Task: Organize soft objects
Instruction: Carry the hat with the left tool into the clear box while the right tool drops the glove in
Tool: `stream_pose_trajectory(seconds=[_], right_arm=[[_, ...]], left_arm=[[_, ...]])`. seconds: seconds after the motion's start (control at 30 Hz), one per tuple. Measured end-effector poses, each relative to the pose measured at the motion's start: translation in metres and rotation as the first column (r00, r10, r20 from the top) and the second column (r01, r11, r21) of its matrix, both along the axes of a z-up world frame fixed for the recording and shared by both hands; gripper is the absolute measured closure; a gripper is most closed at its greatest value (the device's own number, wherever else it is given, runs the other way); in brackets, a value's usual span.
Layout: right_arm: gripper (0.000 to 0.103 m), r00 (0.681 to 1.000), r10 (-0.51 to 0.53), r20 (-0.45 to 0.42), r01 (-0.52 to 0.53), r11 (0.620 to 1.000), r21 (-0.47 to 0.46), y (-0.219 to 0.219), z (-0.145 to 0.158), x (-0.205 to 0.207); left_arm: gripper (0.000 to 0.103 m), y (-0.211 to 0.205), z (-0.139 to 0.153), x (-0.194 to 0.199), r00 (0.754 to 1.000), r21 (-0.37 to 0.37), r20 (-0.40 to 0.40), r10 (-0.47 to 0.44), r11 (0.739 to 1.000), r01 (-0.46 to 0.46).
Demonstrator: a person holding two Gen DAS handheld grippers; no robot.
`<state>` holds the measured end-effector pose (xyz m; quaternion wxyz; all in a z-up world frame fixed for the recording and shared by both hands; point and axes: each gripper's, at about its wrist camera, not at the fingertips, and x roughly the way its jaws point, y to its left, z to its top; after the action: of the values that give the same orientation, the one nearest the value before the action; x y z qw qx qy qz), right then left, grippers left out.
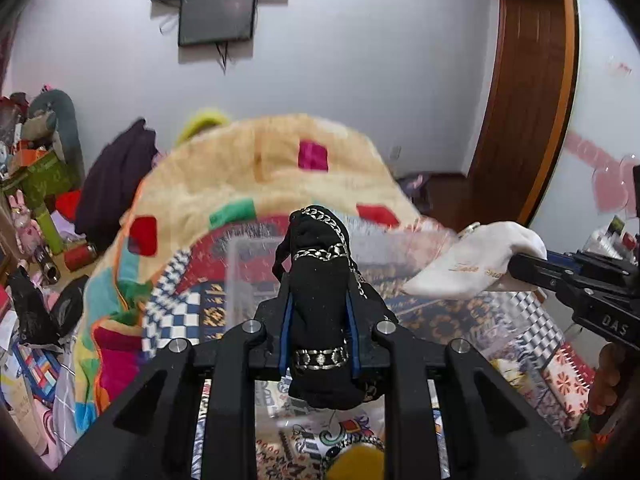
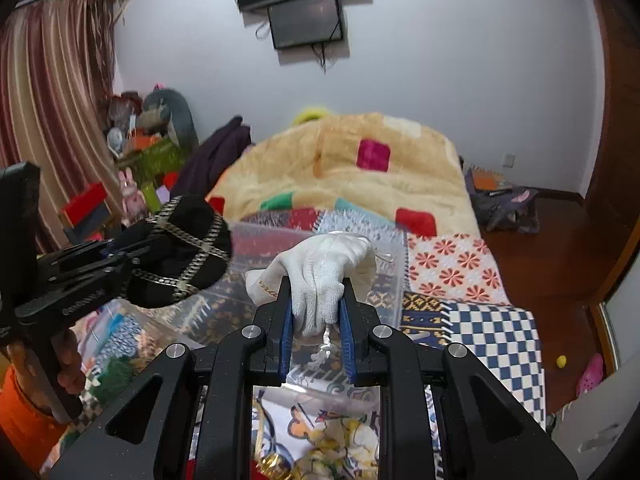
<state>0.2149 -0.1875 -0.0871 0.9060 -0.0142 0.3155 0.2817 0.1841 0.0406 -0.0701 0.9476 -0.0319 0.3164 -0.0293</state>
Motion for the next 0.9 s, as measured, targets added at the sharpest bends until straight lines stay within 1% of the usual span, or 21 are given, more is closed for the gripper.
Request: stream_pose_trajectory(seconds=[0.03,0.17,0.3,0.43,0.5,0.53,0.6,0.67,0.73,0.8,0.83,0.9], right_arm=[[0.085,1.000,0.008,-0.012,-0.008,1.000,-0.009,0.003,-0.004,0.004],[0.085,0.998,0.034,-0.048,-0.037,0.998,-0.057,0.015,-0.021,0.013],[0.085,0.996,0.050,-0.071,-0.056,0.994,-0.094,0.025,-0.029,0.015],[0.082,0.994,0.058,-0.090,-0.069,0.990,-0.121,0.029,-0.034,0.017],[0.082,0.995,0.053,-0.083,-0.064,0.988,-0.138,0.031,-0.035,0.015],[0.080,0.995,0.053,-0.084,-0.064,0.988,-0.142,0.031,-0.034,0.014],[0.072,0.995,0.054,-0.089,-0.067,0.987,-0.143,0.030,-0.032,0.013],[0.057,0.995,0.050,-0.088,-0.062,0.988,-0.140,0.027,-0.030,0.011],[0.051,0.996,0.044,-0.081,-0.055,0.990,-0.133,0.024,-0.027,0.009],[0.050,0.996,0.042,-0.075,-0.051,0.991,-0.125,0.019,-0.022,0.005],[0.048,0.996,0.042,-0.072,-0.051,0.992,-0.119,0.017,-0.019,0.003],[0.042,0.997,0.040,-0.064,-0.046,0.994,-0.100,0.011,-0.012,-0.002]], left_arm=[[0.082,0.000,-0.007,0.008,1.000,-0.007,-0.029,-0.005,1.000,0.005],[0.082,-0.002,-0.024,0.026,0.995,-0.039,-0.096,-0.024,0.999,0.020],[0.082,-0.004,-0.036,0.035,0.990,-0.032,-0.142,-0.023,0.999,0.019],[0.080,-0.011,-0.038,0.033,0.988,-0.005,-0.150,-0.022,1.000,0.022],[0.075,-0.013,-0.038,0.032,0.988,-0.006,-0.155,-0.027,1.000,0.026],[0.074,-0.012,-0.036,0.031,0.988,-0.004,-0.154,-0.025,1.000,0.025],[0.066,-0.012,-0.034,0.027,0.988,-0.006,-0.150,-0.021,1.000,0.020],[0.062,-0.011,-0.029,0.023,0.990,-0.009,-0.141,-0.017,1.000,0.016],[0.056,-0.009,-0.023,0.017,0.992,-0.007,-0.126,-0.015,1.000,0.015],[0.046,-0.009,-0.015,0.009,0.995,-0.003,-0.101,-0.011,1.000,0.011],[0.043,-0.009,-0.011,0.004,0.996,-0.002,-0.088,-0.009,1.000,0.009],[0.039,-0.009,-0.002,-0.005,0.998,-0.001,-0.061,-0.010,1.000,0.010]])
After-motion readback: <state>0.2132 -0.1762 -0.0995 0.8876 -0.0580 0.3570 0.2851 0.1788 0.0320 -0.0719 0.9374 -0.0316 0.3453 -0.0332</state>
